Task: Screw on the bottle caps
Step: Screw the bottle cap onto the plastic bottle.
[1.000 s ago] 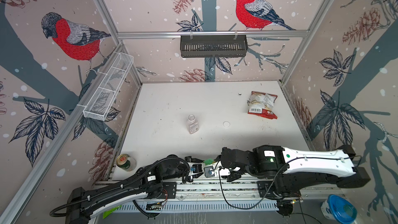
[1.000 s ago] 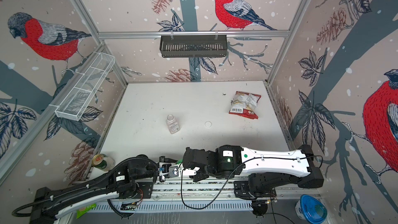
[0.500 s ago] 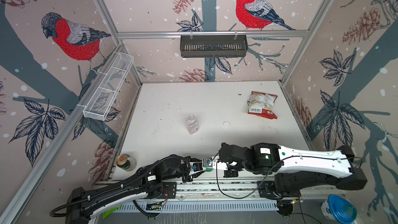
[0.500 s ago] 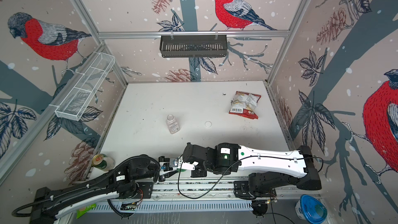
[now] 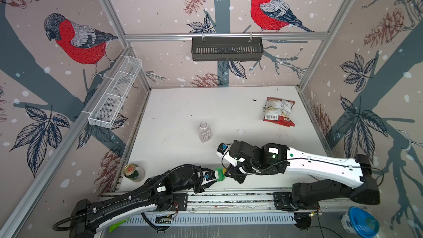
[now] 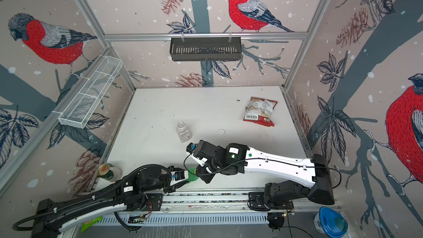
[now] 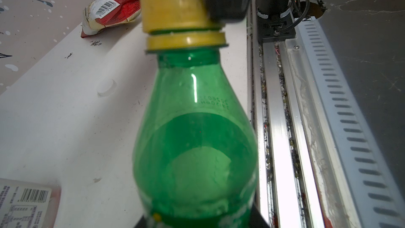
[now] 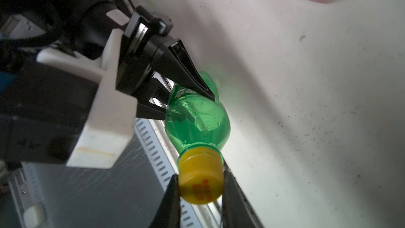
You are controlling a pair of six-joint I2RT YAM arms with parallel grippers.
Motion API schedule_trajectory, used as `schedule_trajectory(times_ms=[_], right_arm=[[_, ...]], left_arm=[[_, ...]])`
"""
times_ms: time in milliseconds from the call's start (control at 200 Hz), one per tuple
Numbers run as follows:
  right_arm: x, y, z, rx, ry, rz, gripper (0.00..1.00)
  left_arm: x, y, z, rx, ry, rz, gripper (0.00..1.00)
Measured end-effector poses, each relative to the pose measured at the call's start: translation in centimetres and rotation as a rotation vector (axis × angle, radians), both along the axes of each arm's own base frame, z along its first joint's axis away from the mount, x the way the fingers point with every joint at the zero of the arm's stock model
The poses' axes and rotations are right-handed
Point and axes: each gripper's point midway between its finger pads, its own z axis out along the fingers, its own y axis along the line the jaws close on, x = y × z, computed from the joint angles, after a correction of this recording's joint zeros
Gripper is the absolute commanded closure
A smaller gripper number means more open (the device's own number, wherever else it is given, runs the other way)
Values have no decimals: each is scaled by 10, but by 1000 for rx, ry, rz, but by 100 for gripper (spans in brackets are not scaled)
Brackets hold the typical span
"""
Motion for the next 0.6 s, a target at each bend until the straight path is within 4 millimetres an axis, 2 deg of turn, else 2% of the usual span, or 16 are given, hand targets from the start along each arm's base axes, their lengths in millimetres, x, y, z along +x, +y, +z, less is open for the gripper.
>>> schedule_trajectory(times_ms=[220,275,410,495,600], right_arm=[[1,4,-11,-36,254,-238,100],[-1,5,-11,-52,286,-271,96],[0,4,-4,-44,320,-324,74],[2,1,5,-9,335,-332,45],[26,5,38,118,240,-323,35]], left_arm=[[1,5,-10,44,9,18,95],[1,5,-10,45,9,16,95],[2,4,-6,26,1,15,95],[3,0,2,-7,-14,15,95],[-6,-10,21,-80,-62,-65,95]])
